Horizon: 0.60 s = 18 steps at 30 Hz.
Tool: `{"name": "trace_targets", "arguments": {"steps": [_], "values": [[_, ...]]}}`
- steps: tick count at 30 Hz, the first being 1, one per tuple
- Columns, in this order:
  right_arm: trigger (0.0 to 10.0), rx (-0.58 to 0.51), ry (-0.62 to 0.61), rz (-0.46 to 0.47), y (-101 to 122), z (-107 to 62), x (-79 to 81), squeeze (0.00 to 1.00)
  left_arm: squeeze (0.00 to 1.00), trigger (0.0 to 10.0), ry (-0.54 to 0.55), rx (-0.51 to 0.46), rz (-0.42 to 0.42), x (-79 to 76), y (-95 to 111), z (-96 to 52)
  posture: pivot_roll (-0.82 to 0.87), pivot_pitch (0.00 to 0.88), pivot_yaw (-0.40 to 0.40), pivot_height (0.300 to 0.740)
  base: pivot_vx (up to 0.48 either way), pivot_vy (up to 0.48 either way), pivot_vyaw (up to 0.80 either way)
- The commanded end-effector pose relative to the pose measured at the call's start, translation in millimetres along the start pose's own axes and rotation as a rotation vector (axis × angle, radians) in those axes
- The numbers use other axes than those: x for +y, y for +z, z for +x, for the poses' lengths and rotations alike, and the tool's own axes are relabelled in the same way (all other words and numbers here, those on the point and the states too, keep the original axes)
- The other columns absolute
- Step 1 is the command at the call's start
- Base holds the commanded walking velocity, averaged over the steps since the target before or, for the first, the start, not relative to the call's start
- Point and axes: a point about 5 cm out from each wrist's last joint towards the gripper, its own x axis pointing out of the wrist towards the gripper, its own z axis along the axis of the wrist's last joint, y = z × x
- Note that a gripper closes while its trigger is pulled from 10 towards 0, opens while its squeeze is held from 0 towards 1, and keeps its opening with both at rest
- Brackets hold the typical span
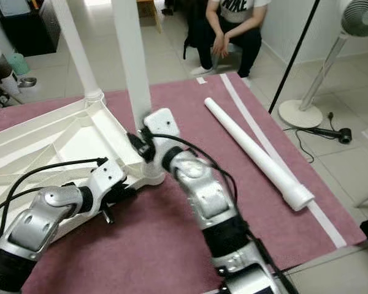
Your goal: Building children table
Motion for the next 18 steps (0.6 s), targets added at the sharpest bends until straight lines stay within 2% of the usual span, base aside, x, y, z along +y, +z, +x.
{"name": "trace_targets", "arguments": {"steps": [1, 2, 4, 12, 13, 15, 16, 18], "values": [[10.0, 0.056, -0.198, -0.044, -8, 1.0, -25.9, 0.0, 0.0, 0.0, -0.031, -0.097, 0.058, -6.7, 23, -3.2, 0.08, 0.0, 0.051, 0.74, 0.0, 0.0, 0.0], [10.0, 0.042, -0.263, -0.032, -4, 5.5, -24.4, 0.0, 0.0, 0.0, -0.029, -0.124, 0.065, -8.0, 33, -0.1, 0.08, 0.0, 0.051, 0.74, 0.0, 0.0, 0.0], [10.0, 0.034, -0.285, -0.029, -2, 7.6, -23.1, 0.0, 0.0, 0.0, -0.025, -0.134, 0.069, -8.3, 37, 1.7, 0.08, 0.0, 0.051, 0.74, 0.0, 0.0, 0.0], [10.0, 0.022, -0.266, -0.021, -1, 6.4, -24.6, 0.0, 0.0, 0.0, -0.019, -0.129, 0.071, -7.2, 36, 2.0, 0.08, 0.0, 0.054, 0.74, 0.0, 0.0, 0.0], [10.0, 0.009, -0.245, -0.015, 0, 5.7, -24.9, 1.0, 0.0, 0.0, -0.02, -0.126, 0.071, -7.3, 35, 1.7, 0.08, 0.0, 0.054, 0.74, 0.0, 0.0, 0.0], [10.0, 0.009, -0.245, -0.015, 0, 5.7, -24.9, 1.0, 0.0, 0.0, -0.02, -0.126, 0.071, -7.3, 35, 1.7, 0.08, 0.0, 0.054, 0.74, 0.0, 0.0, 0.0], [10.0, -0.024, -0.148, -0.002, 5, 4.9, -19.7, 1.0, 0.0, 0.0, -0.023, -0.122, 0.072, -7.6, 34, 1.4, 0.08, 0.0, 0.056, 0.74, 0.0, 0.0, 0.0], [10.0, -0.024, -0.148, -0.002, 5, 4.9, -19.7, 1.0, 0.0, 0.0, -0.023, -0.122, 0.072, -7.6, 34, 1.4, 0.08, 0.0, 0.056, 0.74, 0.0, 0.0, 0.0]]}}
